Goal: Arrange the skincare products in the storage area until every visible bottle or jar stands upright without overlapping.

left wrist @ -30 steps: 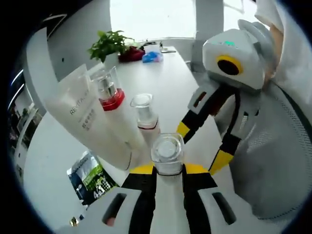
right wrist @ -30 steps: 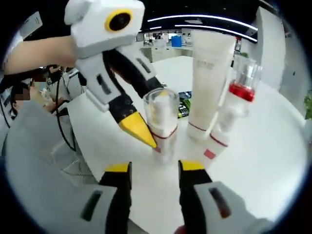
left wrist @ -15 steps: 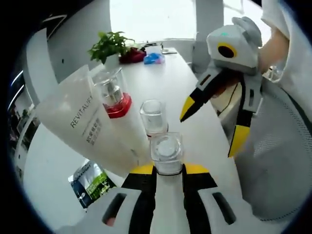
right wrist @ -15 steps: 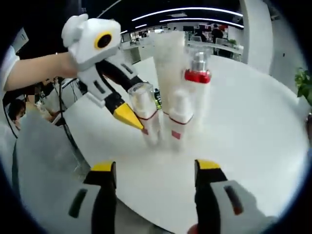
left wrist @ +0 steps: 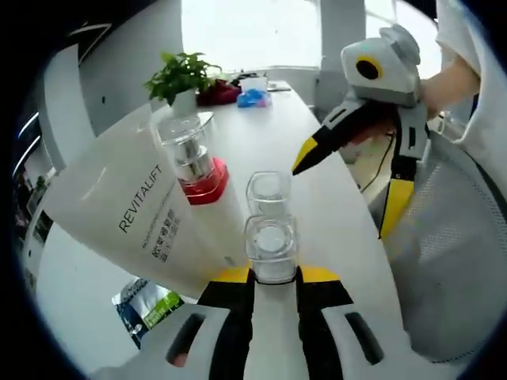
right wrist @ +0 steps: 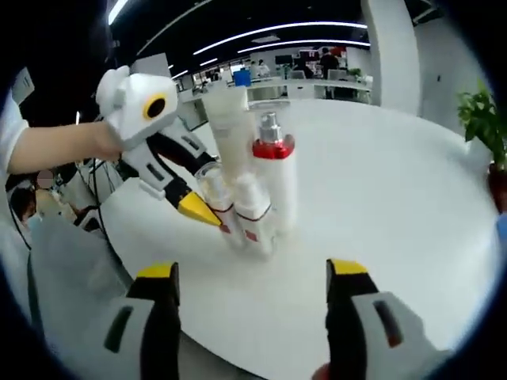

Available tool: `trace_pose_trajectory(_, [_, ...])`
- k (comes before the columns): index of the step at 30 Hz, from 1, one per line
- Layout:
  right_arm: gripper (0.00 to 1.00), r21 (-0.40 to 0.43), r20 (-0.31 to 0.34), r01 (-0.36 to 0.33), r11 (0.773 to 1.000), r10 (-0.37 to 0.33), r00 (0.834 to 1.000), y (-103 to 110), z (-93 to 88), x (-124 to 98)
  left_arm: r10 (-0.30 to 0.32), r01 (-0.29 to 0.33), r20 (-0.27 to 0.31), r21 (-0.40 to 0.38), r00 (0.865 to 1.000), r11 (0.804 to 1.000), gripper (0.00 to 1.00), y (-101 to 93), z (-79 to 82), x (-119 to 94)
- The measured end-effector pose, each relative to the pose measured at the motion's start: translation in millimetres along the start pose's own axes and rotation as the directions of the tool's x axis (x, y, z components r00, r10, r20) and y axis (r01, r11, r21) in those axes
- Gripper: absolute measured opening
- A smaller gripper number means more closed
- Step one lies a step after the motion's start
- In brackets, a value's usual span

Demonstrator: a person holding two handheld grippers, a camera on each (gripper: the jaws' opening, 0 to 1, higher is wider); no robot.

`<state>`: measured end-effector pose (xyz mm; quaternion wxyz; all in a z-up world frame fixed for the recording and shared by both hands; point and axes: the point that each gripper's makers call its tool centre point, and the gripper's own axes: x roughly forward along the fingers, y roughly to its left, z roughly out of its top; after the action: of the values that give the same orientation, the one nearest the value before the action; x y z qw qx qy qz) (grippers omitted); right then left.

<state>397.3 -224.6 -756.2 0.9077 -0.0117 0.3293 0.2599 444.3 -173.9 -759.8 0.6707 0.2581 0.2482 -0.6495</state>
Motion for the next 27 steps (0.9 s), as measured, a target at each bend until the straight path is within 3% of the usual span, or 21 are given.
trace_pose_trajectory(21, [0.77,0.023,0.004,-0.023,0.999,0.023,1.000,8.5,-5.3,1.5,-0.011,0.011,0.007,-0.021,1.000,1.000,0.17,0.6,4.8,4.5])
trace_pose_trajectory(27, [0.78,0.025,0.000,-0.022,0.999,0.022,1.000,7.9,-7.5,0.9,-0.005,0.005,0.003,-0.027,1.000,1.000,0.21,-0.3,2.9,3.5])
